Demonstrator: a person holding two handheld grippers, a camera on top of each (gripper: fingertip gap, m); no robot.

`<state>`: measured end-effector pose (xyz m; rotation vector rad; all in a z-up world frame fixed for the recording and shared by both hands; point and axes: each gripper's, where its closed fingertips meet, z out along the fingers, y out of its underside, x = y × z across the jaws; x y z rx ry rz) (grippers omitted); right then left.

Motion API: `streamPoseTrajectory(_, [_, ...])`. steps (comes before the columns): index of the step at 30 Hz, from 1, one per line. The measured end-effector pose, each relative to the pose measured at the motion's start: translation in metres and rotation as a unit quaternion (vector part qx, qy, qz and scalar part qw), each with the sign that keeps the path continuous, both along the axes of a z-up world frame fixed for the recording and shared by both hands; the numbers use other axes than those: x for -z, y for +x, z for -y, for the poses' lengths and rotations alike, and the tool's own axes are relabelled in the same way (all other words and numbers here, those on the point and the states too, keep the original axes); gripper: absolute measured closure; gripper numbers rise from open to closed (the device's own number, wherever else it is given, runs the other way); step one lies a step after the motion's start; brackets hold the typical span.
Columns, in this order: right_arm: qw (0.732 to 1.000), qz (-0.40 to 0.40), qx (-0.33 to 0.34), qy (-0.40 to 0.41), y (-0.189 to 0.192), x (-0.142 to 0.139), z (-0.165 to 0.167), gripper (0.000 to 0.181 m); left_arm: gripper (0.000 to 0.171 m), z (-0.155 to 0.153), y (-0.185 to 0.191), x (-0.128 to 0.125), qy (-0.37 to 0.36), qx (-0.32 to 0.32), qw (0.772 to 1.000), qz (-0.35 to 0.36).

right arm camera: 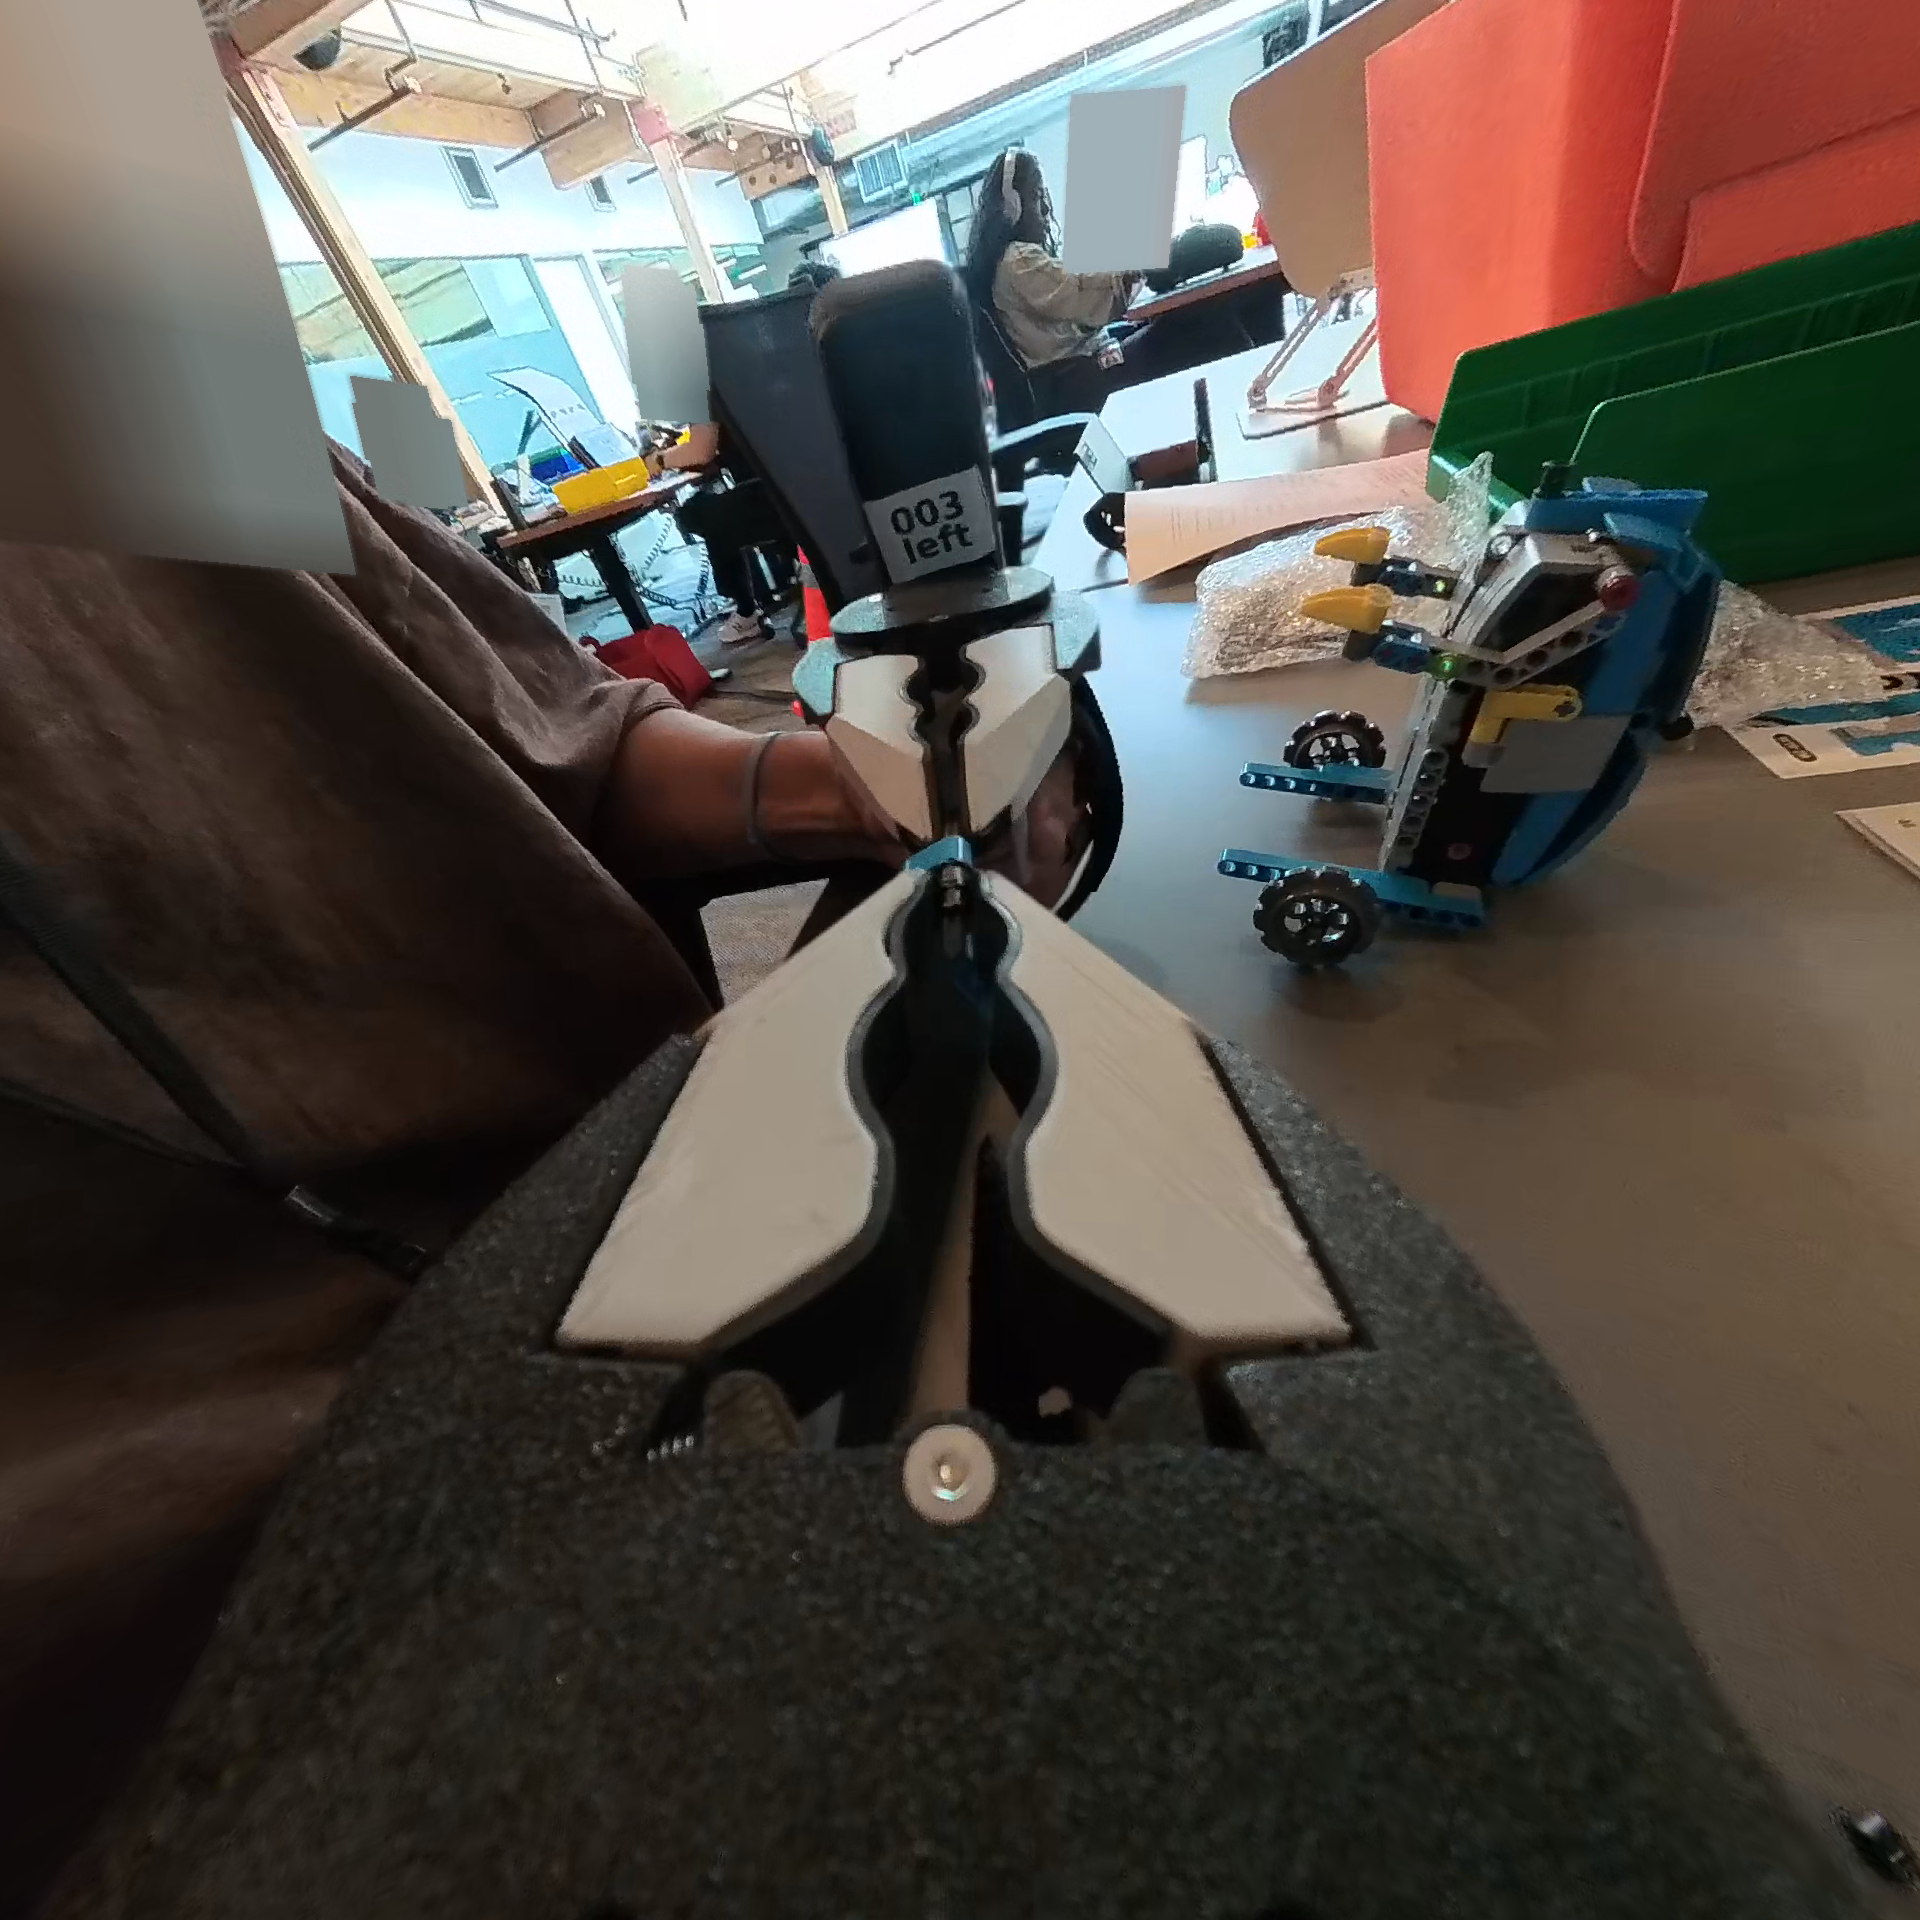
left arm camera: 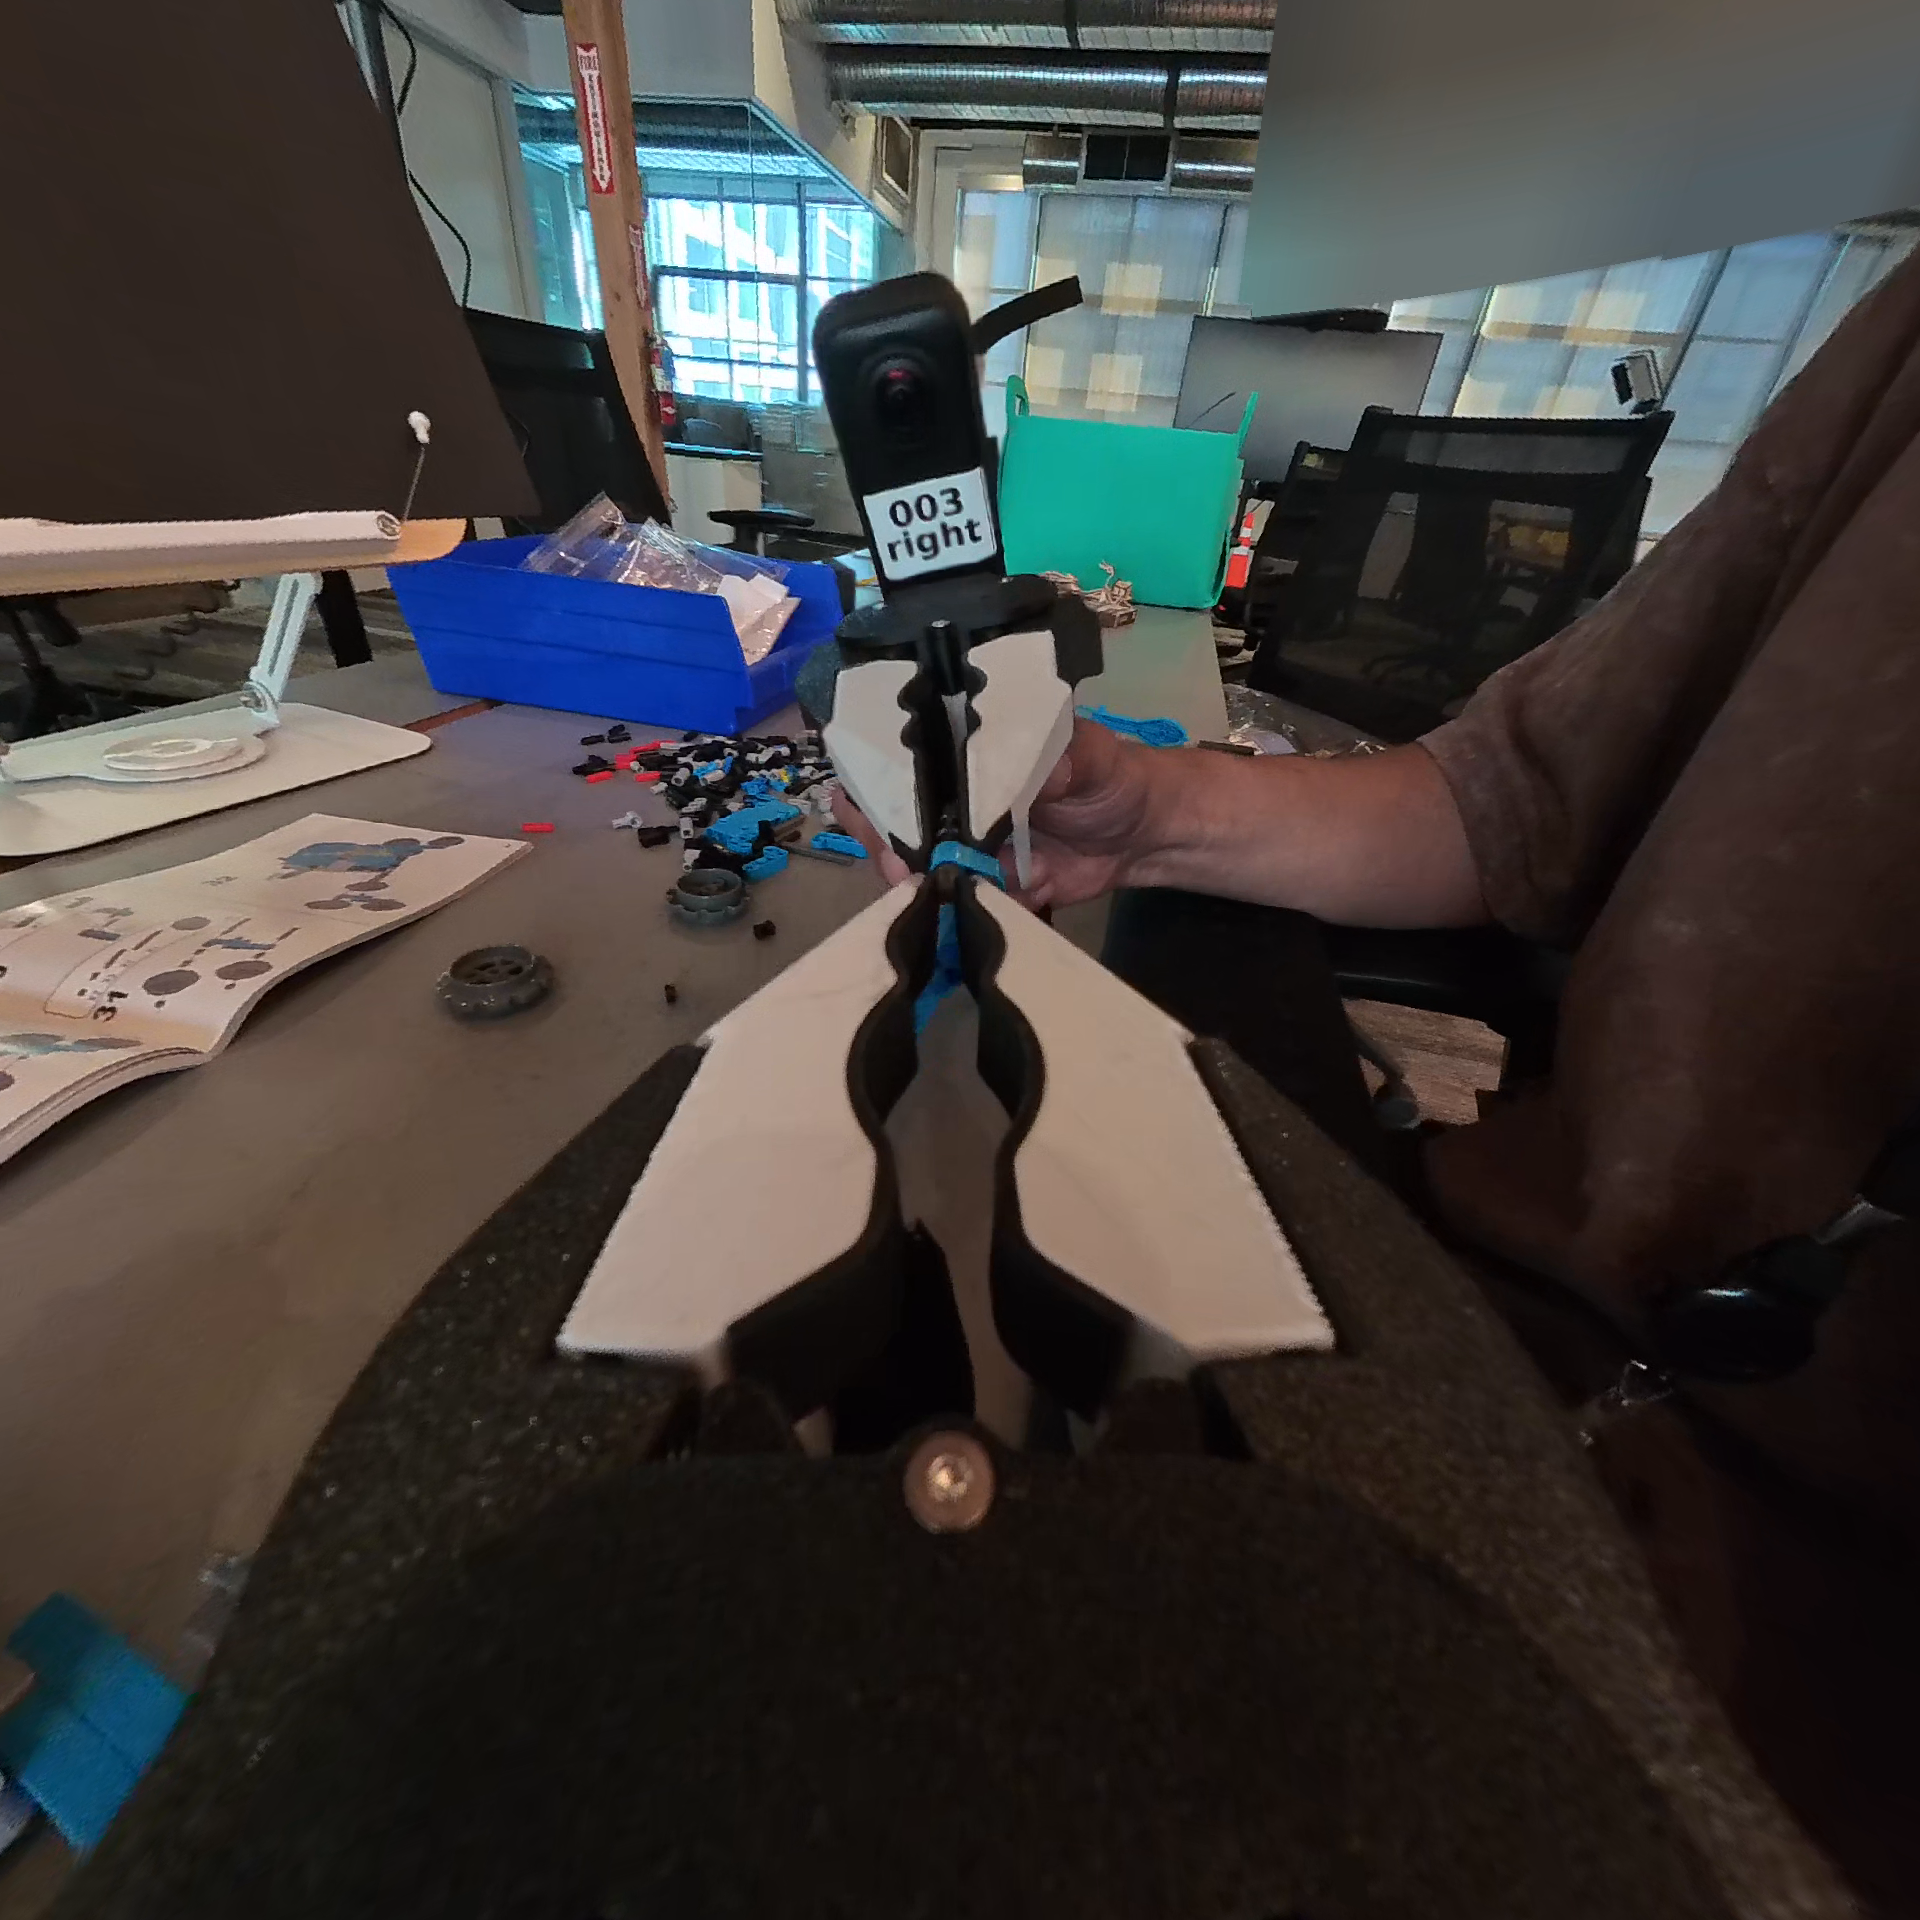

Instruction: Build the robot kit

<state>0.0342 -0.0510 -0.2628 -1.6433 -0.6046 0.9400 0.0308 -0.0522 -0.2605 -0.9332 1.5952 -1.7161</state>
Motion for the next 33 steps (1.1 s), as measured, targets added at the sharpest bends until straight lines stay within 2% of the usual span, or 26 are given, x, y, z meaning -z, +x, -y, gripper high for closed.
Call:
streamPoseTrajectory(10, [1.0,-0.01,-0.004,0.0,-0.002,0.0,0.001,0.176,0.169,0.003,0.0,0.002,0.019,-0.006,1.0,0.006])
streamPoseTrajectory(15, [1.0,-0.024,-0.003,-0.012,-0.001,-0.002,-0.004,0.176,0.169,-0.003,0.001,-0.002,-0.016,0.0,1.0,0.0])
streamPoseTrajectory(18, [1.0,-0.01,0.004,-0.005,0.004,-0.003,-0.003,0.167,0.169,-0.001,0.001,0.0,-0.008,0.001,1.0,-0.004])
streamPoseTrajectory(21, [1.0,-0.002,0.008,-0.006,0.009,-0.001,0.0,0.165,0.169,-0.004,0.001,-0.002,-0.017,0.001,1.0,-0.002])
streamPoseTrajectory(27, [1.0,0.005,0.002,-0.001,0.007,0.0,0.0,0.174,0.169,-0.001,0.001,0.001,-0.005,0.002,1.0,-0.005])
streamPoseTrajectory(33, [1.0,0.008,0.001,-0.004,0.005,0.002,0.001,0.176,0.169,0.0,0.001,0.001,0.003,-0.003,1.0,-0.001])
